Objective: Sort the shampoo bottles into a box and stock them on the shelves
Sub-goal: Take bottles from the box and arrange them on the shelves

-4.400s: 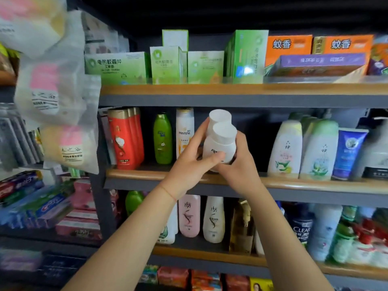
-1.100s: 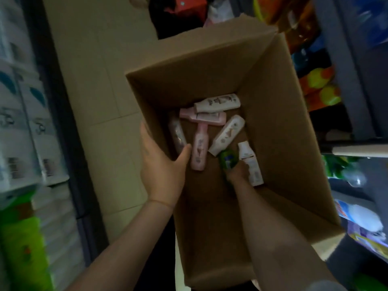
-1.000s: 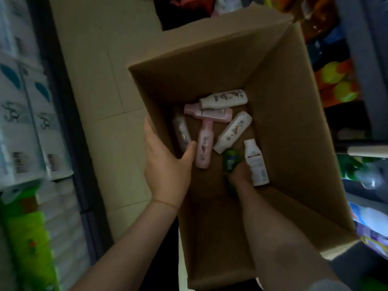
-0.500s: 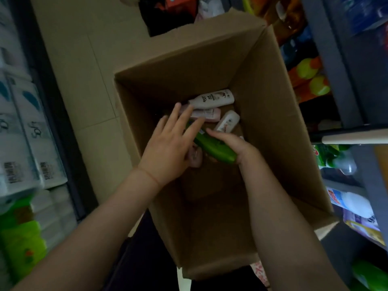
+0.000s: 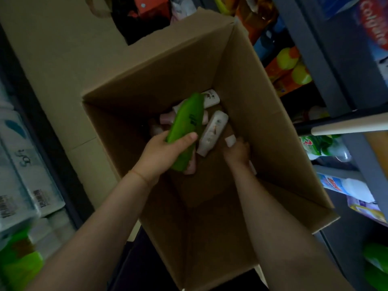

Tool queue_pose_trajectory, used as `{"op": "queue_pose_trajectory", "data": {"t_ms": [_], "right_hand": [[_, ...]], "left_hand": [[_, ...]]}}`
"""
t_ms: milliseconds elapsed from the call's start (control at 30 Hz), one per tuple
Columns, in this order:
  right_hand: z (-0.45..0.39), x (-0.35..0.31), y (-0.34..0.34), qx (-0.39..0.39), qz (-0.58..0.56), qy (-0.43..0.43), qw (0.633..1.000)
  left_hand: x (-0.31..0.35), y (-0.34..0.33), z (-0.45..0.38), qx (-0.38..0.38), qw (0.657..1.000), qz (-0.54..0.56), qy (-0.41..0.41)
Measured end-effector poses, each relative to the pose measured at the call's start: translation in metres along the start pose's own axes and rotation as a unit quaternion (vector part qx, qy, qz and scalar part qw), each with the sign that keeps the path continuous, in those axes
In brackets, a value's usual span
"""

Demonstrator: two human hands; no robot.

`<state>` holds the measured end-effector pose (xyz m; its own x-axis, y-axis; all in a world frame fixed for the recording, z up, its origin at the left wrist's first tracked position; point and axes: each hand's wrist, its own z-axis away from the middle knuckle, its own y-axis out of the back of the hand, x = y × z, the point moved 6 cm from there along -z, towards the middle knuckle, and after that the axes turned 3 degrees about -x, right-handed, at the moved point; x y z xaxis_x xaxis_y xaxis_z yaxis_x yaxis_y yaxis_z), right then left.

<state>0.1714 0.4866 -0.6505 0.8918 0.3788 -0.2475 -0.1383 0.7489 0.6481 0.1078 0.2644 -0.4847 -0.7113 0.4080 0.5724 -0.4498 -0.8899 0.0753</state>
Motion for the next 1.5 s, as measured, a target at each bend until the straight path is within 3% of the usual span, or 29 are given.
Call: {"op": "queue_pose_trajectory", "data": {"t_ms": [67, 200, 333, 400, 500, 633, 767, 933, 1033, 1133, 1367, 1500], "right_hand": [[-0.006, 0.028, -0.012, 0.001, 0.079, -0.028, 0.996], [-0.015, 0.049, -0.03, 0.015, 0.216, -0.009, 0.976], [-0.017, 0.063, -0.043, -0.033, 0.183, -0.05, 0.981], [-0.008, 0.057, -0.05, -0.071, 0.103, -0.044, 0.991], [0.013, 0.028, -0.043, -0.116, -0.136, -0.058, 0.982], [0.059, -0.032, -0.001, -0.21, -0.31, -0.044, 0.926], [0.14, -0.083, 0.074, -0.261, -0.477, 0.025, 0.839], [0.262, -0.118, 0.186, -0.15, -0.51, 0.156, 0.833], [0.33, -0.122, 0.242, -0.065, -0.486, 0.208, 0.846], [0.381, -0.111, 0.288, 0.001, -0.499, 0.236, 0.834], [0.486, -0.029, 0.375, 0.088, -0.5, 0.333, 0.794], [0.54, 0.035, 0.429, 0.154, -0.478, 0.389, 0.772]], "left_hand": [[-0.003, 0.001, -0.001, 0.007, 0.998, 0.062, 0.033], [0.001, 0.008, -0.008, 0.016, 0.996, 0.08, 0.02], [-0.001, 0.005, -0.008, 0.005, 0.996, 0.085, 0.004], [-0.003, 0.006, -0.009, 0.021, 0.997, 0.078, -0.004], [-0.001, 0.007, -0.008, 0.017, 0.995, 0.099, -0.018], [0.014, 0.005, 0.009, -0.014, 0.987, 0.15, -0.048], [0.053, 0.007, 0.055, -0.045, 0.972, 0.208, -0.104], [0.131, 0.001, 0.132, -0.066, 0.957, 0.214, -0.186], [0.176, -0.012, 0.185, -0.087, 0.946, 0.213, -0.23], [0.206, -0.033, 0.237, -0.123, 0.932, 0.225, -0.255], [0.224, -0.111, 0.373, -0.16, 0.898, 0.152, -0.38], [0.229, -0.179, 0.446, -0.234, 0.859, 0.122, -0.439]]}}
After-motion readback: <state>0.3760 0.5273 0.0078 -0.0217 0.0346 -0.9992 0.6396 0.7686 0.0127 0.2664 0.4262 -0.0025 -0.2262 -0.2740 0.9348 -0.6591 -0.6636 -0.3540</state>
